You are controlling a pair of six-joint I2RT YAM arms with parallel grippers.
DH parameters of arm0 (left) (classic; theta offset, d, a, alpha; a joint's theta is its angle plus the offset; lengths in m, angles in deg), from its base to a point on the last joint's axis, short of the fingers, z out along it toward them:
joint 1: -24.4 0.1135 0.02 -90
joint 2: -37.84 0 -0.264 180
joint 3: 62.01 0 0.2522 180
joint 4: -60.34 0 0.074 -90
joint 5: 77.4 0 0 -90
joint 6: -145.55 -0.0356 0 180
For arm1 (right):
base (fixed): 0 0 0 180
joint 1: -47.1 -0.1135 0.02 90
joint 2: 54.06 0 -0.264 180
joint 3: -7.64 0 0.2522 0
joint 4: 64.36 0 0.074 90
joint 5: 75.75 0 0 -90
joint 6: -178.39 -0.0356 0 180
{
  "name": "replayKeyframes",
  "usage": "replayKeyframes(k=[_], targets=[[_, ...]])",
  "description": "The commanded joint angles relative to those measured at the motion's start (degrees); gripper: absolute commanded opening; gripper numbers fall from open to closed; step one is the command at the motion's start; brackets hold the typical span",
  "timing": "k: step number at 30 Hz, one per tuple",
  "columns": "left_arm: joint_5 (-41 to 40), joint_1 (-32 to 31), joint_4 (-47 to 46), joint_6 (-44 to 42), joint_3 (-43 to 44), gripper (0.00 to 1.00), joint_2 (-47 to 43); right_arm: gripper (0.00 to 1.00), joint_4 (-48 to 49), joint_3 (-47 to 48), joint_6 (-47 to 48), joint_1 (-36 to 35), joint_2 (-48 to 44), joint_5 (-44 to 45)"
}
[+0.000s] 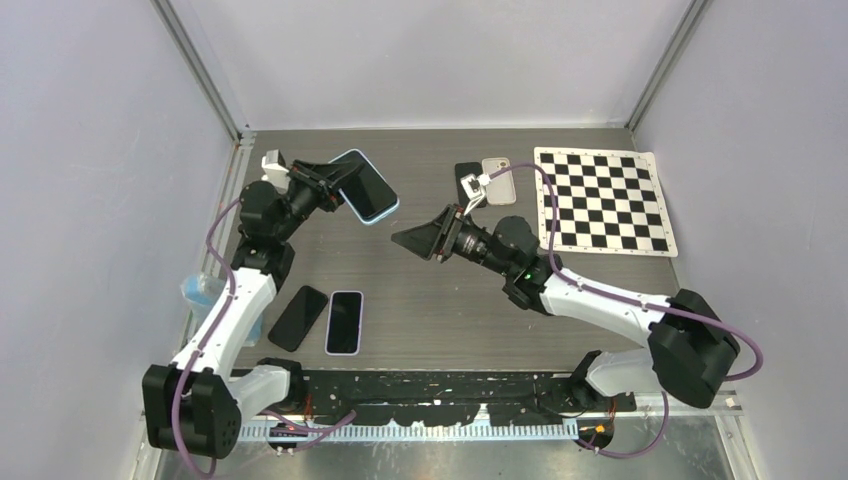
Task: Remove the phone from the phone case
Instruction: Remove the phone case from the phone.
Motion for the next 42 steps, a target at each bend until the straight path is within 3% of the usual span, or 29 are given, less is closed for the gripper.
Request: replayKeyframes(k=[1,11,23,28,32,35,42], targets=[[5.2,0.01,-6.13,-2.52,3.16,0.0,1.55,0.57,6.78,1.33,0.08,-0.09,-4.17,-7.91],[11.78,0.08,-6.0,-7.21,4.58,0.0,3.55,0.49,8.66,5.84,-10.12,-0.08,-1.57,-7.57],[11.31,0.14,-9.6,-2.38,3.09,0.0,2.75,0.57,10.22,5.94,-17.38,1.84,4.09,-2.93],[12.36,0.05,-9.69,-3.38,3.5,0.0,2.41,0.59,11.99,4.52,-20.67,3.5,4.49,-0.54],[17.68,0.05,-9.1,-8.57,5.2,0.0,2.92,0.59,10.73,7.81,-22.88,4.66,6.18,-1.95],[22.04,-0.01,-9.6,-11.54,5.92,0.0,3.39,0.56,6.16,10.62,-22.89,4.67,7.98,-3.87],[26.25,-1.2,-8.56,-16.94,6.98,0.0,3.57,0.4,8.96,15.49,-26.51,4.16,12.95,-11.28]])
